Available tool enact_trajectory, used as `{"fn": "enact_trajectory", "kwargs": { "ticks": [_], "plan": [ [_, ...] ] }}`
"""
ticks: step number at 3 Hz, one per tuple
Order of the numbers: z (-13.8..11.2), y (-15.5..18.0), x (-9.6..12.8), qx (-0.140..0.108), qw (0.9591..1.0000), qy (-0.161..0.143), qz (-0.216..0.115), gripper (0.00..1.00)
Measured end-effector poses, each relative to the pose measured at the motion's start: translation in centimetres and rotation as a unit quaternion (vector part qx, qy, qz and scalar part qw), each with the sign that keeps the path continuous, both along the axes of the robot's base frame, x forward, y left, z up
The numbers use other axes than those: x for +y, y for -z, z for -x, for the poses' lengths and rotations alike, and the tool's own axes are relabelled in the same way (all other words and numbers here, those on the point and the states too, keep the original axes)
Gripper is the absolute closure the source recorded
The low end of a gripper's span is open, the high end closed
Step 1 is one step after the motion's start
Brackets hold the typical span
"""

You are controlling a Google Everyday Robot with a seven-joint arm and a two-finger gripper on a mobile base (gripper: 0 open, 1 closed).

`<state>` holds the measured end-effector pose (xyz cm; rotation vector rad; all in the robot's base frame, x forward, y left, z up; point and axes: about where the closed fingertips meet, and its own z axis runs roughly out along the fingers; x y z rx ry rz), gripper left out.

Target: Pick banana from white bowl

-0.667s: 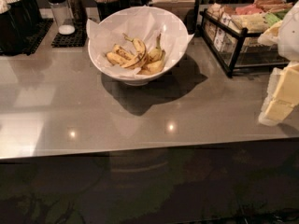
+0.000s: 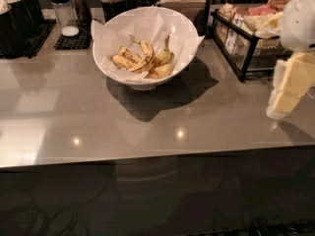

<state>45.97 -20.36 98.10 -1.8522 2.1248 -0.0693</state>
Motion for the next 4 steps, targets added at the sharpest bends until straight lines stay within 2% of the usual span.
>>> {"fn": "enact_trajectory", "kwargs": {
  "ticks": [1,2,3,4],
  "plan": [
    [-7.9,0.9,6.8,0.015,0.9824,-0.186,-0.011,0.00],
    [-13.8,1.8,13.2,-0.003,0.9543,-0.296,-0.043,0.00],
    [-18.0,1.5,19.1,-0.033,0.9276,-0.364,-0.076,0.00],
    [-19.6,0.3,20.1,-0.066,0.9261,-0.361,-0.086,0.00]
  ]
}}
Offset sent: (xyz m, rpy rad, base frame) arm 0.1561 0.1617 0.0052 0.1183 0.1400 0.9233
